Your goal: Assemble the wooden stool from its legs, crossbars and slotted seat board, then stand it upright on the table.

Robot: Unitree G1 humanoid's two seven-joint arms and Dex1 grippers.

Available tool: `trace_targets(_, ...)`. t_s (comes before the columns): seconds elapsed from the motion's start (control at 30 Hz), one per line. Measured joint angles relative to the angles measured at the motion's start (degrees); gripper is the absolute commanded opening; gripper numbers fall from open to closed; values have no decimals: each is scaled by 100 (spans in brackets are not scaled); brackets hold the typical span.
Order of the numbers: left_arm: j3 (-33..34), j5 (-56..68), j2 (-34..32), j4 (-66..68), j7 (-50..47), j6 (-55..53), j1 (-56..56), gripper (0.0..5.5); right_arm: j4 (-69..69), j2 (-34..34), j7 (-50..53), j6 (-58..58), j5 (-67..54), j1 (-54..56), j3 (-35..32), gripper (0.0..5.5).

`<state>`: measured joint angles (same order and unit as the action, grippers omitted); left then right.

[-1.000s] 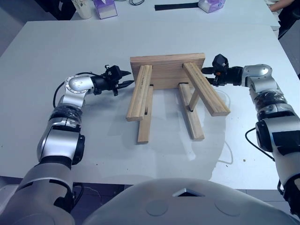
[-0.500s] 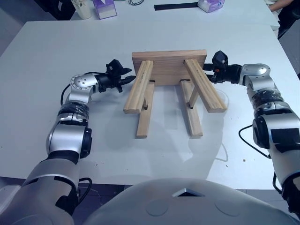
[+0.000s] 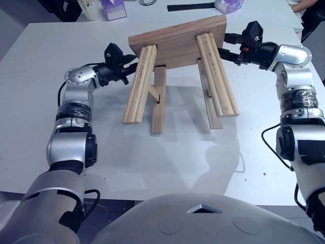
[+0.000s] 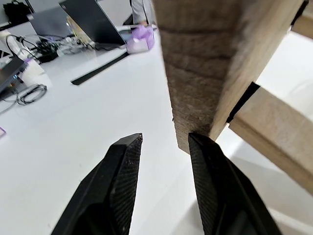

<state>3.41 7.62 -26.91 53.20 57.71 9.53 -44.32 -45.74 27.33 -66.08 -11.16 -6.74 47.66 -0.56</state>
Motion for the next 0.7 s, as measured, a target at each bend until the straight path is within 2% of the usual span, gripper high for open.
trace_targets(0.5,357,374,-63,-1188,-66,-705,-106,175,370,165,392,-1184,212,-57,70,226)
trace_targets(0.7,414,531,-21,-1722,-146,-923,51,175,1514,309,306,-2216,283,-342,428,226)
